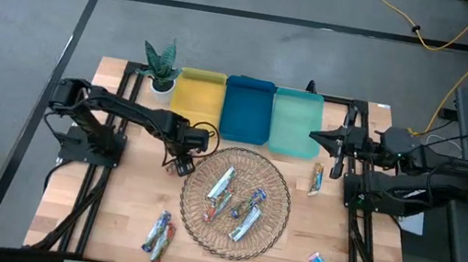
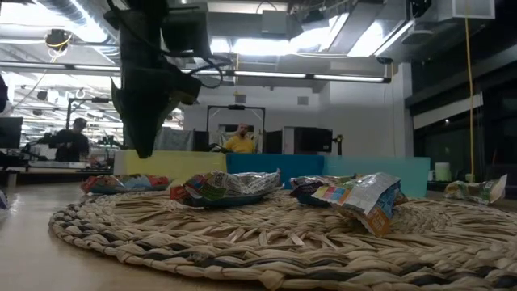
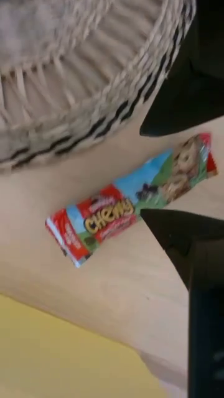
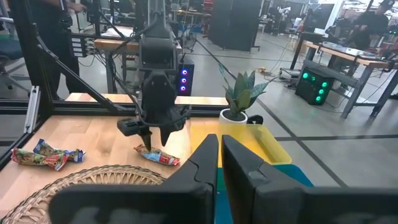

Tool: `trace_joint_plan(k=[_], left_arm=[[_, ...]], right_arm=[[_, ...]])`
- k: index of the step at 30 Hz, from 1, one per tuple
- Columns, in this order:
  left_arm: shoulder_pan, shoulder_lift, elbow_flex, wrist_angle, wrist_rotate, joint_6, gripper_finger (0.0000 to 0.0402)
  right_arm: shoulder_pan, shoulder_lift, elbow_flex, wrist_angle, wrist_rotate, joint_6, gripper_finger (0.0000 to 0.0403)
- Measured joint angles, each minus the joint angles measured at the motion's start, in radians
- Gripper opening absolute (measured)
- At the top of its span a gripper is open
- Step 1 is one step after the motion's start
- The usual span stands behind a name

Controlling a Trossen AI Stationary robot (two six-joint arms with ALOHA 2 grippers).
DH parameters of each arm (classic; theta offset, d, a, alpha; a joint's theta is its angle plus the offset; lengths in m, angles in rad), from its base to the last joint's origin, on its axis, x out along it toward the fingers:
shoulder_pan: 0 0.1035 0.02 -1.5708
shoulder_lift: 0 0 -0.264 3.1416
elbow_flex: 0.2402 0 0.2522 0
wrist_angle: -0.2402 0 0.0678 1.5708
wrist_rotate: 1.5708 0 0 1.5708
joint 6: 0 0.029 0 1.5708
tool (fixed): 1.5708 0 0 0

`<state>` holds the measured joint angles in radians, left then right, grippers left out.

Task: Pick and place Granola Bars by type
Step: Put the red granola bar into the yellow bin

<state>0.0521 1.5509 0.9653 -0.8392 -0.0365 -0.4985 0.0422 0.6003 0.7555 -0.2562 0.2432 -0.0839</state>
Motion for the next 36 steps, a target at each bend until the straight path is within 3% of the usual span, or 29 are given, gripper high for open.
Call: trace_joint_plan(k=[6,18,23,36], left_arm=[[0.000,0.057,0.000,0.000,-0.094,-0.004,0.0246],[0.000,0.173,0.000,0.029,-0.078,0.012,0.0234],[0.000,0.182,0.002,0.037,-0.056,-0.008,0.0201],[0.000,0.178,0.000,0.035,0.035,-0.066,0.0058]], right_arm=[[0.000,0.000,0.000,0.000,0.000,-0.002,0.0026],[0.000,0.000,0.000,0.000,0.000,0.003,0.0026],[0.000,0.000,0.000,0.000,0.000,0.002,0.0026],[0.000,0.000,0.000,0.001,0.000,0.002,0.0026]])
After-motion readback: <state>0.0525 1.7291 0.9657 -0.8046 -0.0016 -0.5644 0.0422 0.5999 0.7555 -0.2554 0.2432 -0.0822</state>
